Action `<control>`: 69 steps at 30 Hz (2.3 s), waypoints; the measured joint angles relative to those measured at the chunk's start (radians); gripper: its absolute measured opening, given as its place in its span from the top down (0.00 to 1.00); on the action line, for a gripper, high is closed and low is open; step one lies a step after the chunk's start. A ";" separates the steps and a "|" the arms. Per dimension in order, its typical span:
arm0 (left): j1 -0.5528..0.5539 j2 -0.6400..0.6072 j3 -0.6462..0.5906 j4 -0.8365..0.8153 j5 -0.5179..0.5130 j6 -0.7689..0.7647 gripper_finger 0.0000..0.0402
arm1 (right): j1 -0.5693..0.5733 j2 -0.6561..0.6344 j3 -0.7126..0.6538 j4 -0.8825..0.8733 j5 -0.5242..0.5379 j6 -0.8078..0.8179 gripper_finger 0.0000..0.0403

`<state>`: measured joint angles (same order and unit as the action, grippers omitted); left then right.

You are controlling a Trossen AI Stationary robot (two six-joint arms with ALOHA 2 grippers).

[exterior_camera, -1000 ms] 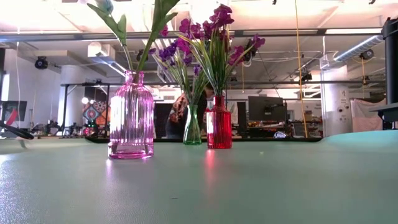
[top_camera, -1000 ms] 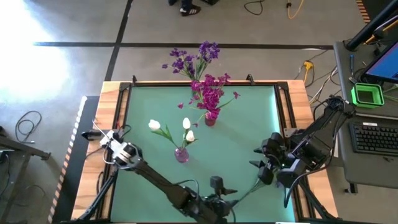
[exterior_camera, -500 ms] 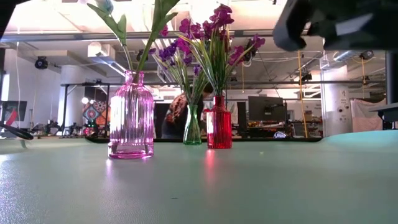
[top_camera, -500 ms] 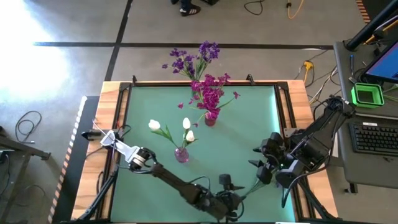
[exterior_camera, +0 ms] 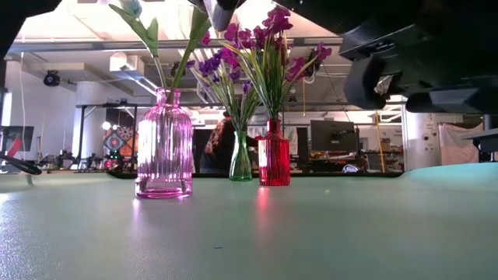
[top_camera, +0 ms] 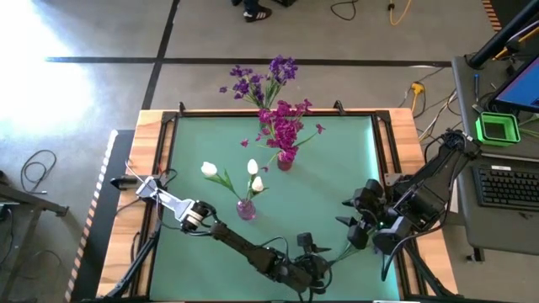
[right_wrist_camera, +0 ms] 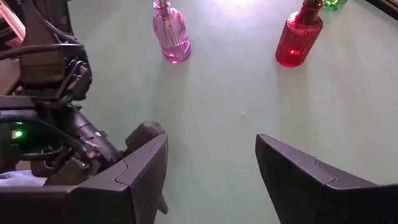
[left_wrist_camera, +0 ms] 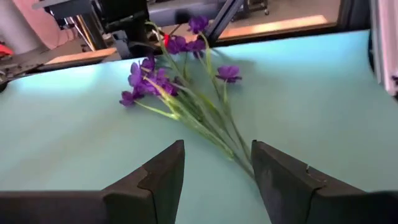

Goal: Sort flowers into vase by color
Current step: Put the purple flower into the green vase

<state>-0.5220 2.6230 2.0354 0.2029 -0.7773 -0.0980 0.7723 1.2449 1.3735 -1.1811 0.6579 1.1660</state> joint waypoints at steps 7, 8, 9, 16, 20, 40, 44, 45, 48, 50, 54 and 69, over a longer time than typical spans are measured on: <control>0.000 0.020 0.000 0.106 0.138 -0.043 0.45 | 0.000 0.000 0.000 0.018 0.000 -0.015 0.42; 0.000 0.021 0.001 0.121 0.149 -0.044 0.43 | 0.000 0.000 0.000 0.018 0.000 -0.015 0.42; 0.000 0.023 0.002 0.123 0.152 -0.046 0.41 | 0.000 0.000 0.000 0.019 0.000 -0.015 0.42; 0.011 0.060 0.014 0.110 0.163 -0.072 0.33 | 0.000 0.000 0.000 0.020 0.000 -0.015 0.42; 0.015 0.060 0.014 0.114 0.167 -0.073 0.33 | 0.000 0.000 0.000 0.020 0.000 -0.015 0.42; 0.030 0.060 -0.002 0.011 0.239 -0.121 0.33 | 0.000 0.000 0.000 0.020 0.000 -0.014 0.42; 0.029 0.060 -0.002 -0.033 0.245 -0.132 0.33 | 0.000 0.000 0.000 0.020 0.000 -0.014 0.42; 0.029 0.060 -0.002 -0.035 0.245 -0.135 0.33 | 0.000 0.000 0.000 0.020 0.000 -0.014 0.42; 0.029 0.059 -0.002 -0.042 0.245 -0.136 0.33 | 0.000 0.000 0.000 0.021 0.000 -0.014 0.42; 0.027 0.059 -0.002 -0.046 0.245 -0.136 0.33 | 0.000 0.000 0.000 0.021 0.000 -0.007 0.42; 0.026 0.059 -0.002 -0.049 0.245 -0.138 0.35 | 0.000 0.000 0.000 0.021 -0.001 -0.001 0.42; 0.024 0.059 -0.002 -0.066 0.153 -0.156 0.89 | 0.000 0.000 0.000 0.050 -0.003 -0.006 0.42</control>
<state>-0.4984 2.6816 2.0331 0.1368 -0.6239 -0.2538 0.7723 1.2452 1.3734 -1.1310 0.6548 1.1600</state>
